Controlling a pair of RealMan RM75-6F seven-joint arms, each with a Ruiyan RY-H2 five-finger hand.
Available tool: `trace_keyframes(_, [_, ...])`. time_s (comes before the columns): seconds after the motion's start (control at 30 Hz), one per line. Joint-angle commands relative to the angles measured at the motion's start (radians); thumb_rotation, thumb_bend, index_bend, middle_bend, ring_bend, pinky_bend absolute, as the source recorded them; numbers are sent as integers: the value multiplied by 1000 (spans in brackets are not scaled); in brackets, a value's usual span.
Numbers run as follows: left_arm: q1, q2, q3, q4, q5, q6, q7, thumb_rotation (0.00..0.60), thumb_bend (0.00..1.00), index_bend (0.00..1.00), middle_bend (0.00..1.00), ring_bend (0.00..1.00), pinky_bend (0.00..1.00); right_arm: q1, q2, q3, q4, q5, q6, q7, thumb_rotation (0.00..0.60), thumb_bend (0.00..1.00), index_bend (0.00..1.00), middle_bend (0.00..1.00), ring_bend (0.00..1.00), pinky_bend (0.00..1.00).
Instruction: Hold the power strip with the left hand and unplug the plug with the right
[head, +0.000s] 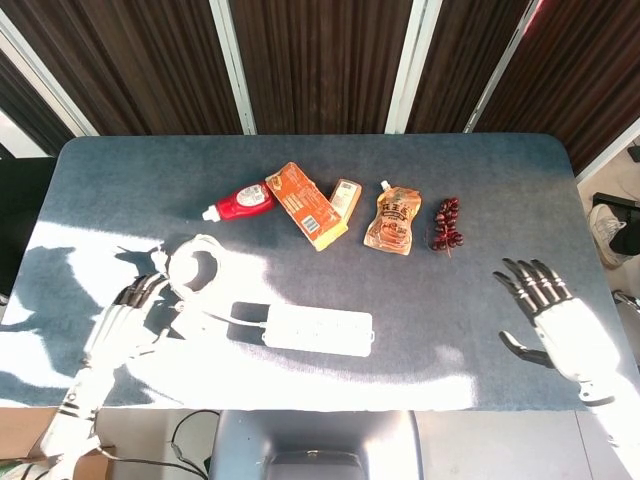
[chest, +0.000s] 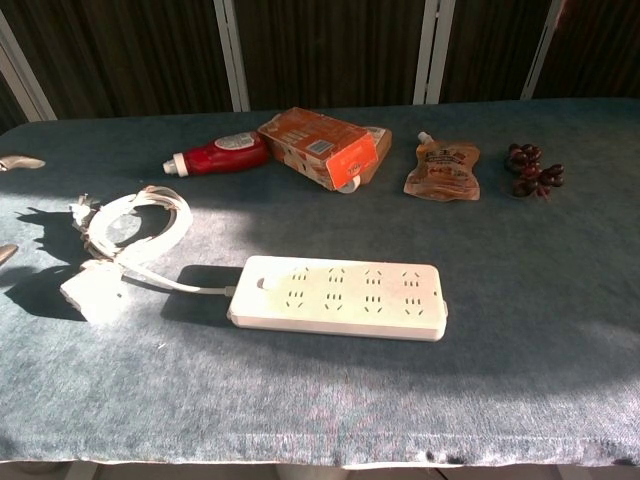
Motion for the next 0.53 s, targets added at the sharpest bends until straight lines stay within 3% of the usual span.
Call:
trace_keyframes(0.03, [81, 99, 13, -69, 38, 136, -31, 524, 409, 0, 0, 0, 150, -82, 43, 0, -74, 118, 23, -63, 600, 373, 0, 24, 0, 4])
trace_keyframes(0.17, [176, 143, 3, -39, 37, 290, -117, 549, 443, 0, 0, 0, 137, -168, 26, 37, -101, 285, 76, -143, 600, 319, 0, 12, 0, 4])
trace_keyframes(0.23, [211, 192, 36, -27, -12, 231, -177, 569, 443, 0, 0, 0, 130, -228, -41, 81, -63, 386, 130, -107, 600, 305, 0, 11, 0, 3])
trace_keyframes(0.53, [222, 188, 22, -4, 37, 243, -222, 590, 443, 0, 0, 0, 116, -254, -101, 106, 17, 293, 159, -86, 600, 281, 0, 0, 0, 0])
